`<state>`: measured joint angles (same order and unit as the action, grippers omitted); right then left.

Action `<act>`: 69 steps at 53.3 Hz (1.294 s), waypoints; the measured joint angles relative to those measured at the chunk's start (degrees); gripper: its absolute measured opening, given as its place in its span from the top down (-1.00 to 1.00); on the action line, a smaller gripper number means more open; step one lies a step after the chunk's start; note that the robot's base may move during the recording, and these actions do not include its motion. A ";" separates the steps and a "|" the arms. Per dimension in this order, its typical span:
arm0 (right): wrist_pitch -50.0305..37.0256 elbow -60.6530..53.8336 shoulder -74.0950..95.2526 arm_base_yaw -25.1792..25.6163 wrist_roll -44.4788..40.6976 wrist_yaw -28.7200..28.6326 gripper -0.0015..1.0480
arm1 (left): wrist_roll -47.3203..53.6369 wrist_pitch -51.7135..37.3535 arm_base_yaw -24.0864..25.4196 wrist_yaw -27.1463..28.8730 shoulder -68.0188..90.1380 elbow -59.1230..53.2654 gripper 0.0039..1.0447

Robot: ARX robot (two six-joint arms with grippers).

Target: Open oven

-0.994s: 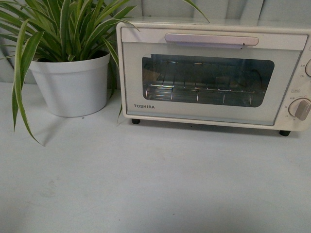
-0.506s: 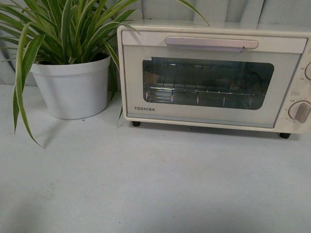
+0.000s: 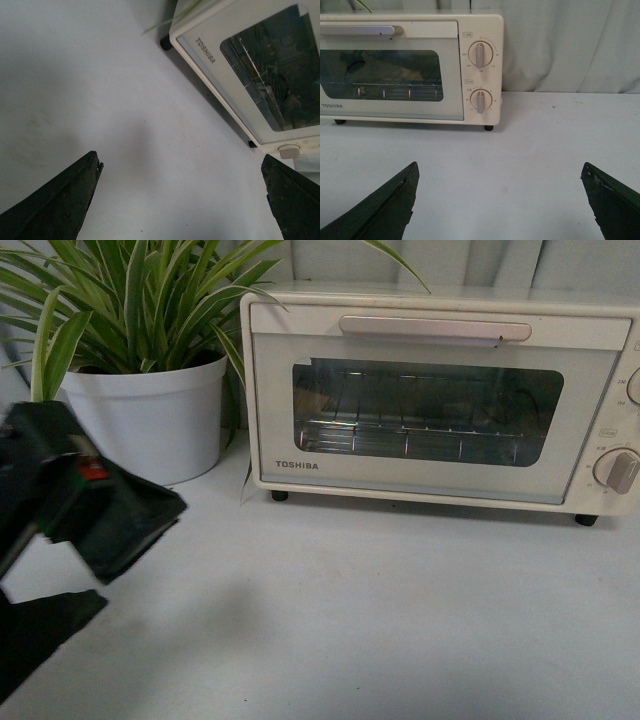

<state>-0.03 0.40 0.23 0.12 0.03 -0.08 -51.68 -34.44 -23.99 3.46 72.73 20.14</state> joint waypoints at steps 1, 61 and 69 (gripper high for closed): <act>0.00 0.00 0.00 0.00 0.00 0.00 -0.82 | -0.46 -0.35 -0.57 0.04 1.29 0.70 -0.88; -2.32 1.42 7.50 1.62 6.84 -8.31 -0.82 | -14.99 -2.01 -7.50 2.69 25.79 18.08 -0.88; -9.51 9.18 24.46 -3.15 7.89 -4.02 -0.82 | -15.47 -2.45 -6.82 2.29 25.57 17.55 -0.88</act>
<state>-9.54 9.58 24.69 -3.03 7.92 -4.10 -67.16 -36.88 -30.81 5.76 98.30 37.69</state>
